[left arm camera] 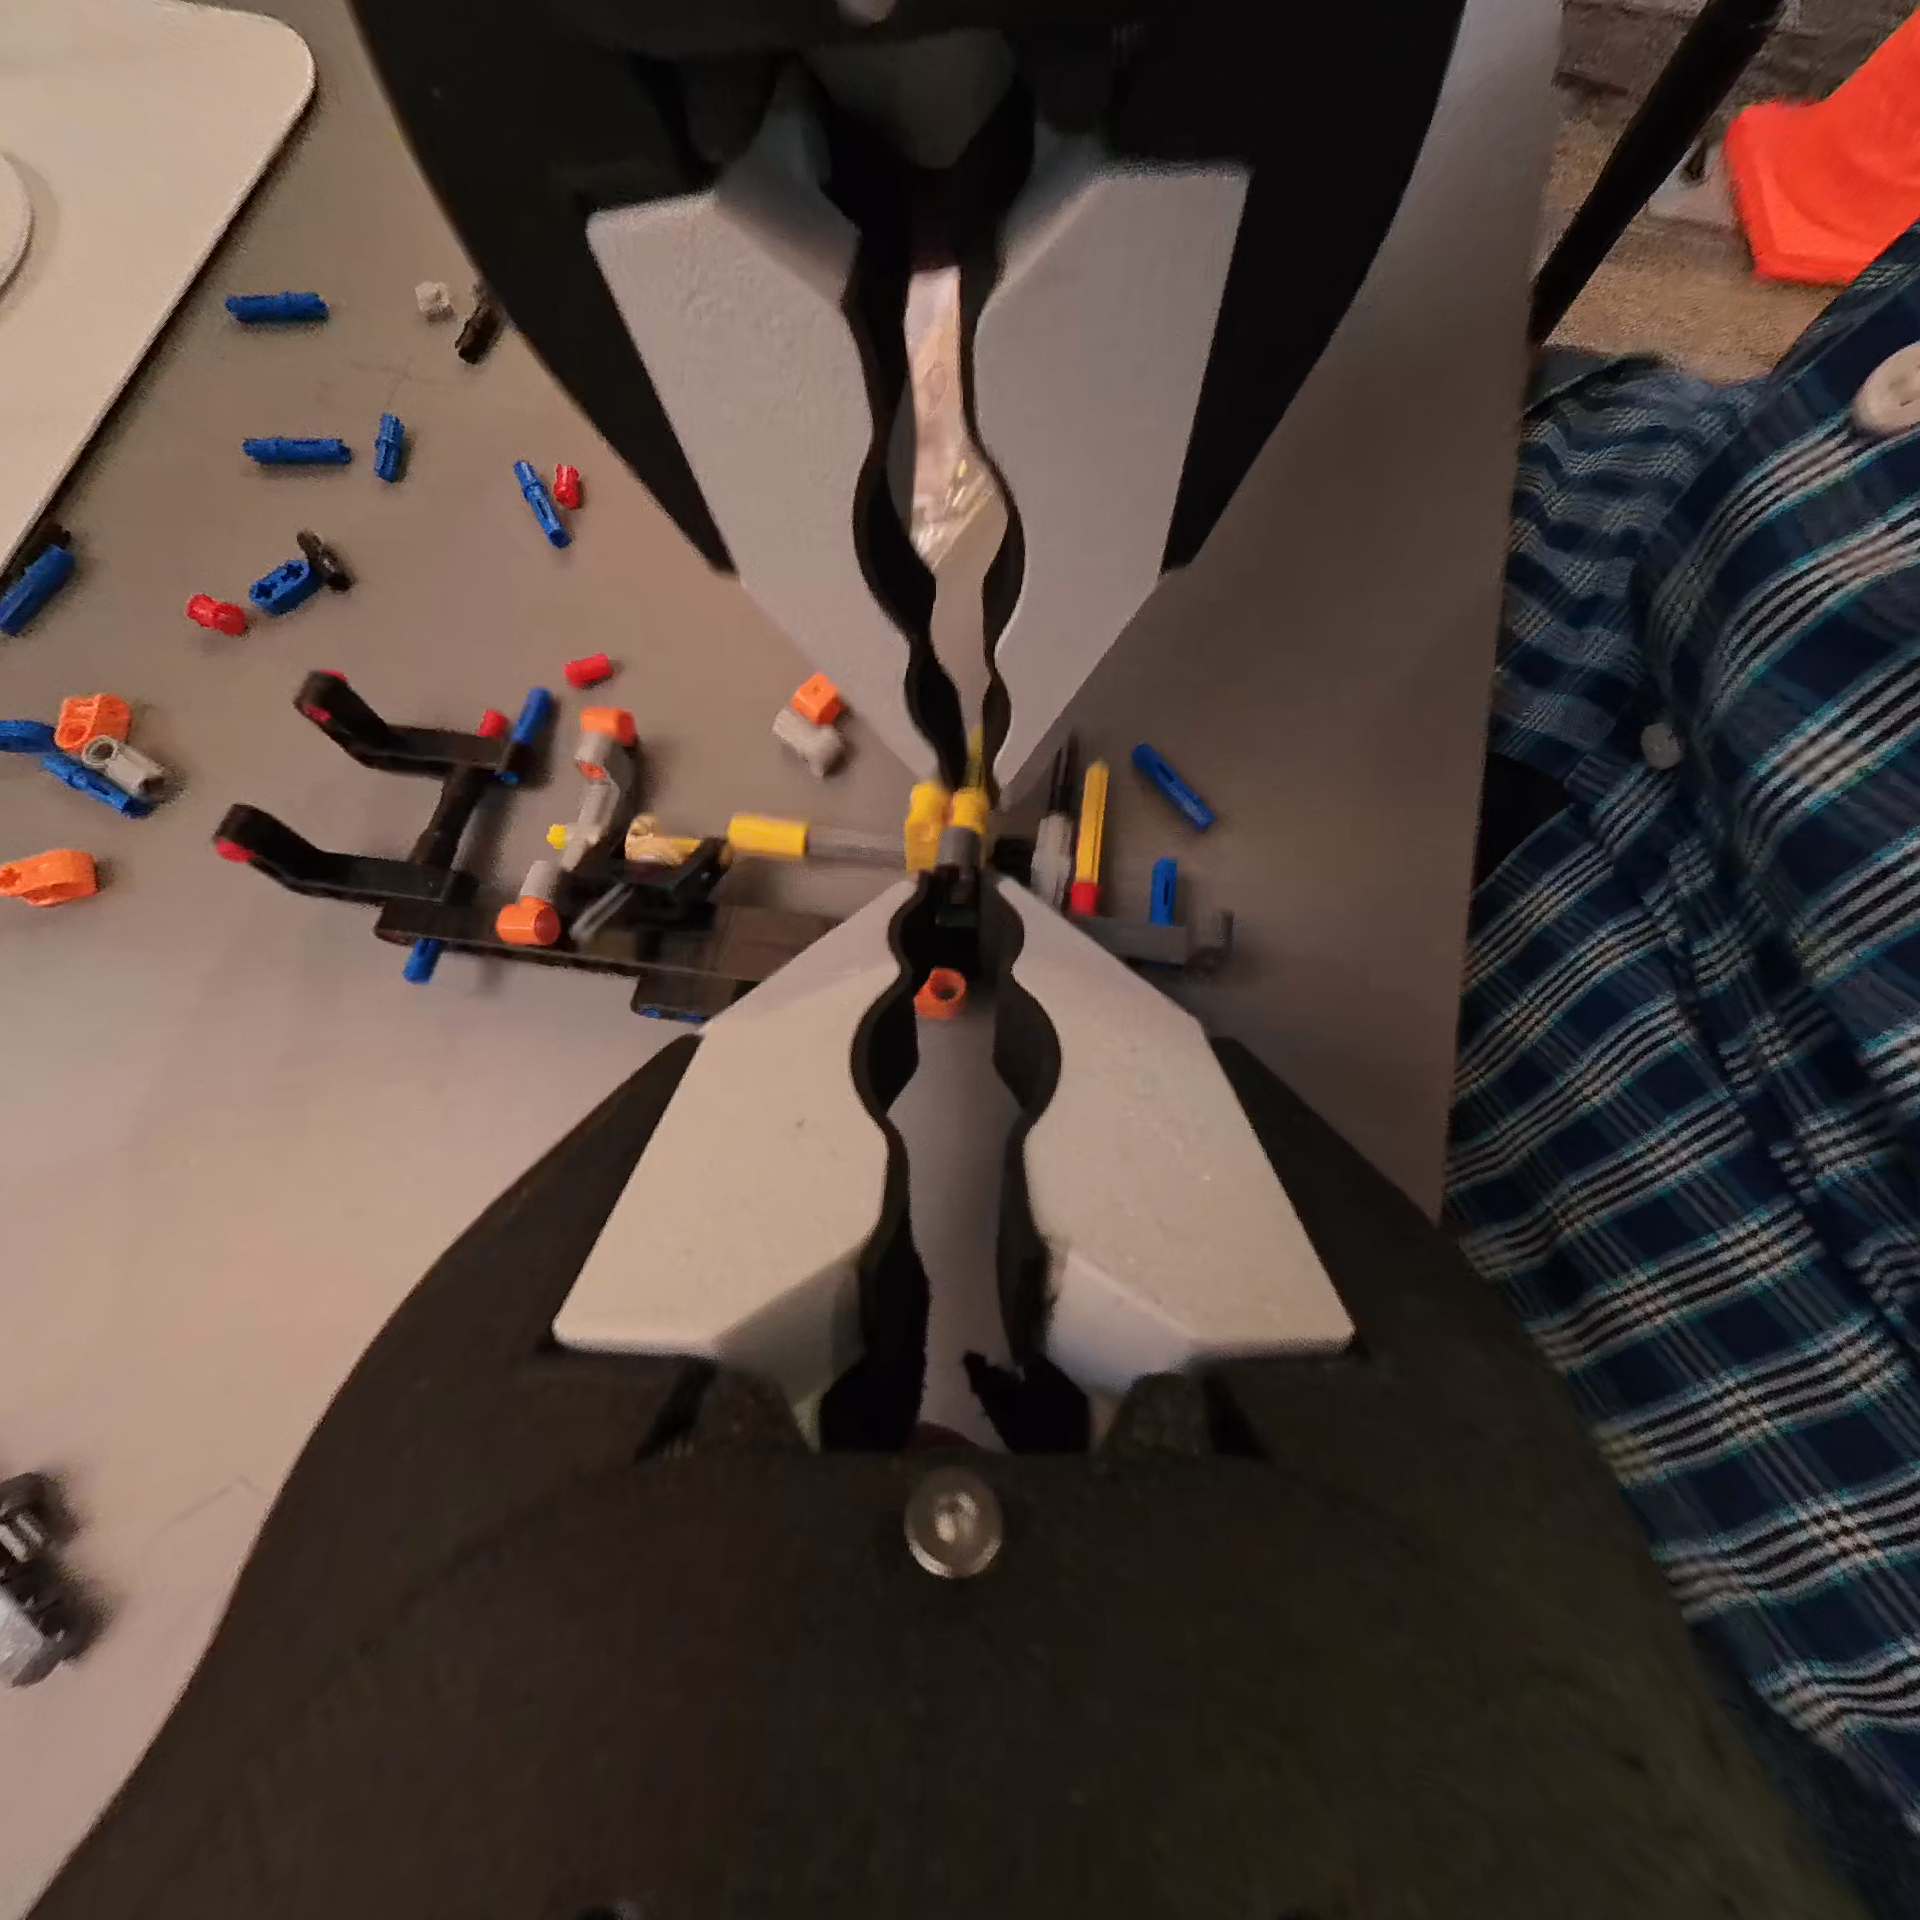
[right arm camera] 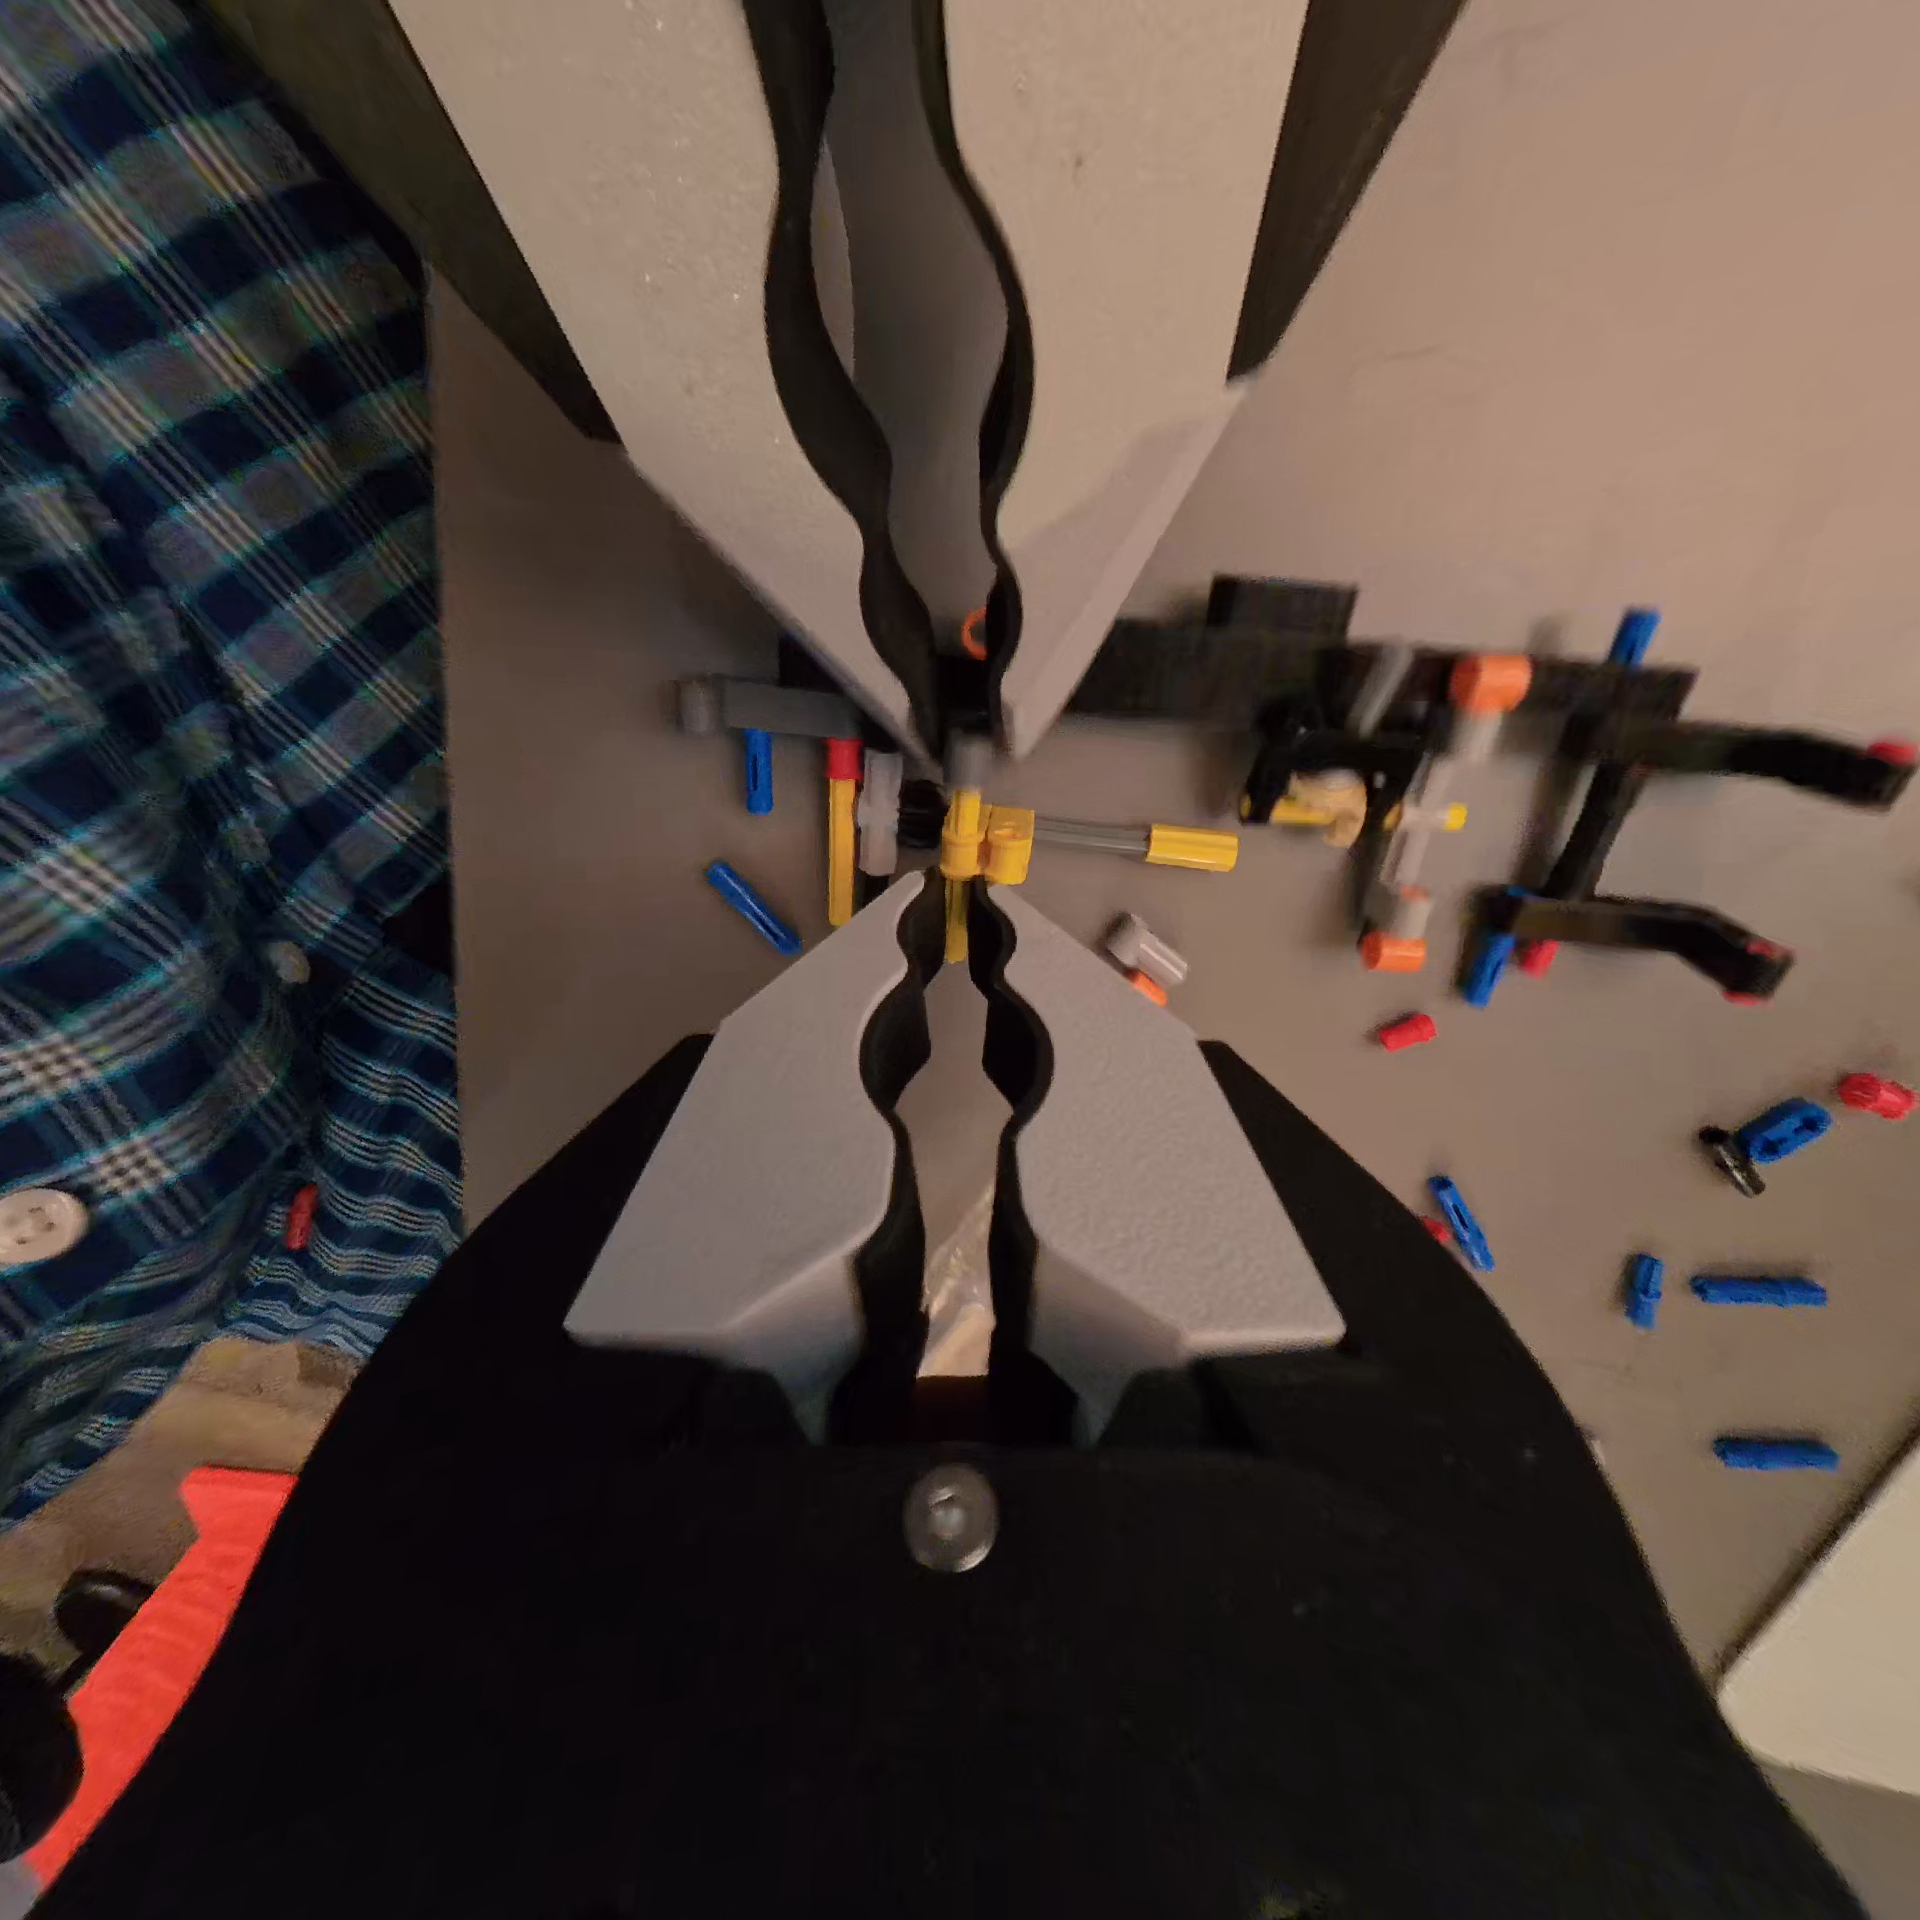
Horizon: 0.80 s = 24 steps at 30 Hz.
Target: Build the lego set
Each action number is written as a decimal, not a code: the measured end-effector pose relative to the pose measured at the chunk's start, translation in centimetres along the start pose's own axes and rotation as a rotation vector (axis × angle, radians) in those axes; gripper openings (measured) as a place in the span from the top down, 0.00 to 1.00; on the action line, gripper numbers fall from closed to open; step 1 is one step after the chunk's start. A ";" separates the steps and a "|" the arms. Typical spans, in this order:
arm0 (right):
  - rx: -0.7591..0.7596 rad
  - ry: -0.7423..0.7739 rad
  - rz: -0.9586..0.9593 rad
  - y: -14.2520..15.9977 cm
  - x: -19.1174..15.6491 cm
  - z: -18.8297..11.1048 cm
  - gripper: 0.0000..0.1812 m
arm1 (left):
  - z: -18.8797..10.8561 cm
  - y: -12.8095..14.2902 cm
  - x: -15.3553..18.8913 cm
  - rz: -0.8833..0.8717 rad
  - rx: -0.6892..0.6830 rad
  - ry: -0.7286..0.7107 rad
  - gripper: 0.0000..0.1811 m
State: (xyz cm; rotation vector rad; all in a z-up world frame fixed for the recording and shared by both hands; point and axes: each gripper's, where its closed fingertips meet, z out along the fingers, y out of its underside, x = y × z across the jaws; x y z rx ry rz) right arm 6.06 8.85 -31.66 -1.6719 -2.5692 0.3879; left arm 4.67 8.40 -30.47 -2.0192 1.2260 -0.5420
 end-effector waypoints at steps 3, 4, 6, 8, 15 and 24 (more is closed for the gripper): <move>0.019 -0.008 0.013 -0.3 0.2 0.1 0.99 | 0.1 0.3 -0.3 -0.004 -0.012 -0.010 0.98; 0.026 -0.008 0.017 -0.3 0.2 0.2 0.99 | 0.1 0.4 -0.4 -0.005 -0.017 -0.010 0.98; 0.042 -0.023 0.025 -0.4 0.2 0.1 0.99 | 0.2 0.4 -0.3 -0.001 -0.023 -0.005 0.98; 0.059 -0.025 0.030 -0.4 0.2 0.1 0.99 | 0.2 0.4 -0.3 -0.021 -0.013 0.000 0.98; 0.129 -0.025 0.038 -0.8 0.1 0.1 0.99 | 0.2 0.6 -0.2 -0.025 -0.017 0.001 0.97; 0.272 -0.008 0.059 -0.5 0.6 -0.5 0.92 | 0.1 0.6 -0.4 -0.048 -0.010 0.007 0.97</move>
